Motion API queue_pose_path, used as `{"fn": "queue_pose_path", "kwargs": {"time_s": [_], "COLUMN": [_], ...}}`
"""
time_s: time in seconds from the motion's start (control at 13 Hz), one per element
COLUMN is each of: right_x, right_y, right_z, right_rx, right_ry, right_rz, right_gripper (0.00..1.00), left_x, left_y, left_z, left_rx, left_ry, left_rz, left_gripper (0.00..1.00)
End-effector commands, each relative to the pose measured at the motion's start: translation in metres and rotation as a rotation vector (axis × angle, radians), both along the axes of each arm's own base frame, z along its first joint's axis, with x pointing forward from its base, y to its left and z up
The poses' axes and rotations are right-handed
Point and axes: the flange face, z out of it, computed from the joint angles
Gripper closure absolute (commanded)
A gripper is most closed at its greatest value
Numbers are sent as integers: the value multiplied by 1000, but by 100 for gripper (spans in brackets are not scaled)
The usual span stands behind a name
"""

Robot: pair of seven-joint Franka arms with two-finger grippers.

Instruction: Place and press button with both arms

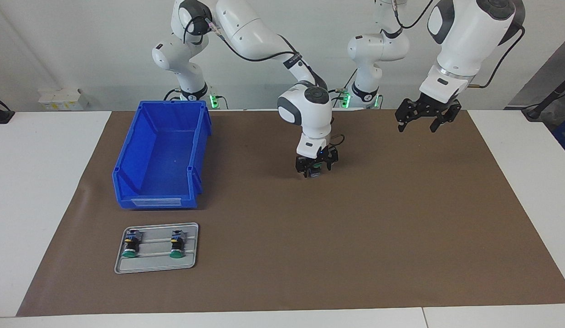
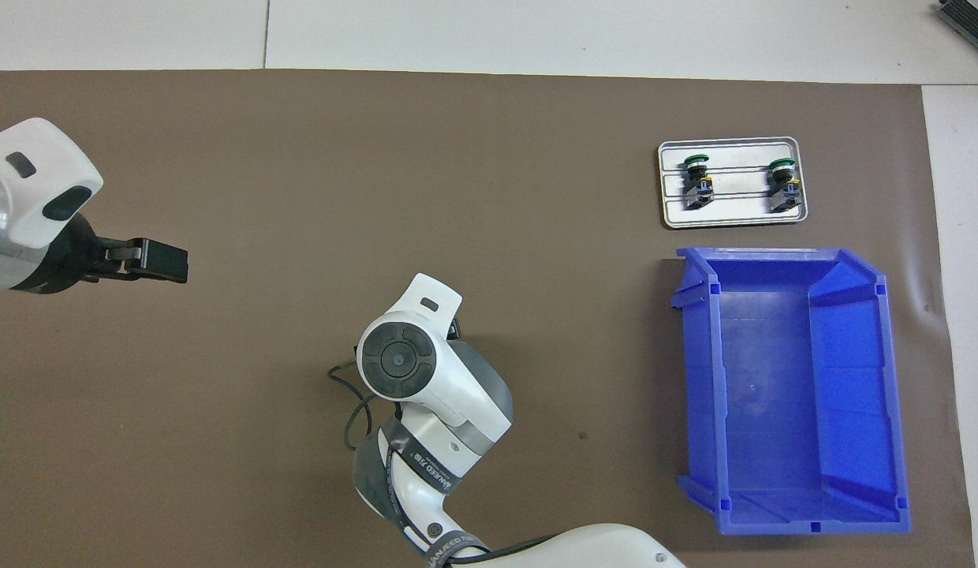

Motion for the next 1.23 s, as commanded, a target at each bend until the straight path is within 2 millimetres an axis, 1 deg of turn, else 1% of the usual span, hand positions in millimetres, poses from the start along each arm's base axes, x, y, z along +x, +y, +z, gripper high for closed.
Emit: {"fn": "queue_pose_path", "kwargs": {"time_s": [0.0, 0.08, 0.31, 0.38, 0.46, 0.54, 0.61, 0.69, 0.92, 1.0, 1.07, 1.15], "right_x": [-7, -8, -10, -11, -11, -10, -9, -9, -6, 0, 4, 9], "right_y": [-3, -2, -4, -4, -4, -3, -3, -3, -1, -4, -8, -16], "right_z": [4, 5, 3, 3, 3, 5, 6, 6, 13, 19, 29, 51], "right_rx": [-20, -19, -44, -49, -49, -47, -45, -45, -33, -28, -22, -8], "right_ry": [-5, -4, 21, 25, 25, 22, 20, 20, 12, 8, 9, 0], "right_rz": [27, 28, 31, 32, 32, 34, 33, 31, 15, -6, -36, -61], "right_gripper": [0, 0, 5, 8, 19, 42, 74, 100, 100, 100, 100, 100], "left_x": [-5, -5, -5, -5, -5, -5, -5, -5, -5, -5, -5, -5], "left_y": [2, 2, 2, 2, 2, 2, 2, 2, 2, 2, 2, 2], "left_z": [4, 4, 4, 4, 4, 4, 4, 4, 4, 4, 4, 4], "left_rx": [-10, -10, -10, -10, -10, -10, -10, -10, -10, -10, -10, -10], "left_ry": [-3, -3, -3, -3, -3, -3, -3, -3, -3, -3, -3, -3], "left_rz": [9, 9, 9, 9, 9, 9, 9, 9, 9, 9, 9, 9], "left_gripper": [0, 0, 0, 0, 0, 0, 0, 0, 0, 0, 0, 0]}}
